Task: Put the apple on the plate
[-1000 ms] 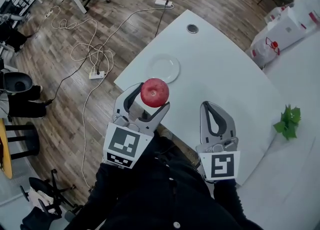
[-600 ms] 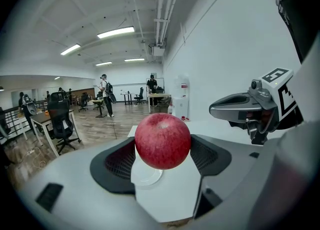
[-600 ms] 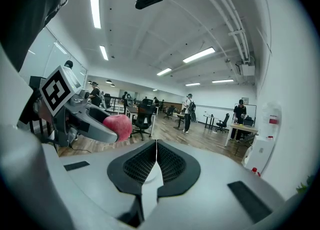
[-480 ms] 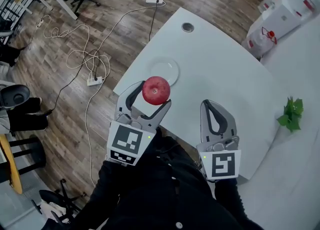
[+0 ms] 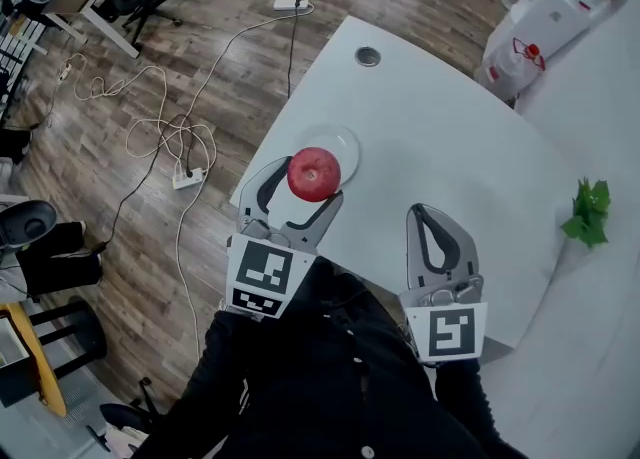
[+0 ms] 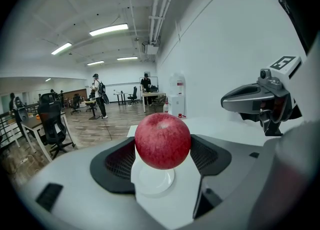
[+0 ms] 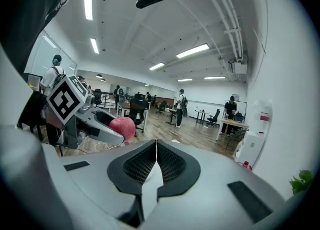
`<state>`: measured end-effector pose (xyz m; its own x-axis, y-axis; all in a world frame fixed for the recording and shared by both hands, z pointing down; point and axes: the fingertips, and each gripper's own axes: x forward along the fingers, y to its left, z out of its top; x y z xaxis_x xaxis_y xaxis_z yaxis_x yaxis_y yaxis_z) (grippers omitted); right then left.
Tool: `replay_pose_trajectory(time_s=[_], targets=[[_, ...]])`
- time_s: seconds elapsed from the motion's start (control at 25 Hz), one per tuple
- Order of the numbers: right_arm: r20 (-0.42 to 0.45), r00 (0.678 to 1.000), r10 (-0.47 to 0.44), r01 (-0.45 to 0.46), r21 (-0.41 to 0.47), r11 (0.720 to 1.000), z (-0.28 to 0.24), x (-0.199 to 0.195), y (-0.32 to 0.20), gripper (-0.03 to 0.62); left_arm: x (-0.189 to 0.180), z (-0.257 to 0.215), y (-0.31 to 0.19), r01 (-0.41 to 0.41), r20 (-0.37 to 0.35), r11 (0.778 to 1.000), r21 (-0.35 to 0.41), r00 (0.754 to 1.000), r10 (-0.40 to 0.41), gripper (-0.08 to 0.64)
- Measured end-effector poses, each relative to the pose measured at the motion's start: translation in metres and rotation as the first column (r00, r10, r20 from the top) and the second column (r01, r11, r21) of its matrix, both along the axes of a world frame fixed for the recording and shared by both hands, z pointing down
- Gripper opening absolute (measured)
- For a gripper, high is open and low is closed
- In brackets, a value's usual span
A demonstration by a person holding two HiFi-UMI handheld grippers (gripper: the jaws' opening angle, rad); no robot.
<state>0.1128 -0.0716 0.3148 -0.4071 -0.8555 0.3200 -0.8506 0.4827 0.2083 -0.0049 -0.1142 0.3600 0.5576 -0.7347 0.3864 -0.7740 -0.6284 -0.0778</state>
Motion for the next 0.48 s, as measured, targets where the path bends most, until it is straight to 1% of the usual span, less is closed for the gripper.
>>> replay_pose_trajectory(time_s=[0.12, 0.28, 0.4, 0.48], targets=[[-0.015, 1.0, 0.015, -0.015, -0.011, 1.0, 0.003, -0.003, -0.002, 0.041, -0.002, 0.01, -0.01, -0.015, 0.0, 1.0, -0.003, 1.0, 0.015, 0.354], [-0.028, 0.999, 0.026, -0.026, -0.006, 1.0, 0.004, -0.007, -0.007, 0.041, -0.007, 0.024, -0.026, -0.006, -0.026, 0.999, -0.036, 1.0, 0.005, 0.354], [-0.037, 0.998, 0.045, -0.046, -0.022, 0.999, 0.008, -0.006, -0.008, 0.041, -0.013, 0.034, -0.038, 0.004, -0.02, 0.999, -0.043, 1.0, -0.005, 0.354], [-0.042, 0.998, 0.056, -0.057, -0.033, 0.998, 0.012, -0.005, -0.008, 0.041, -0.012, 0.043, -0.043, -0.006, -0.012, 0.999, -0.05, 1.0, 0.005, 0.354]])
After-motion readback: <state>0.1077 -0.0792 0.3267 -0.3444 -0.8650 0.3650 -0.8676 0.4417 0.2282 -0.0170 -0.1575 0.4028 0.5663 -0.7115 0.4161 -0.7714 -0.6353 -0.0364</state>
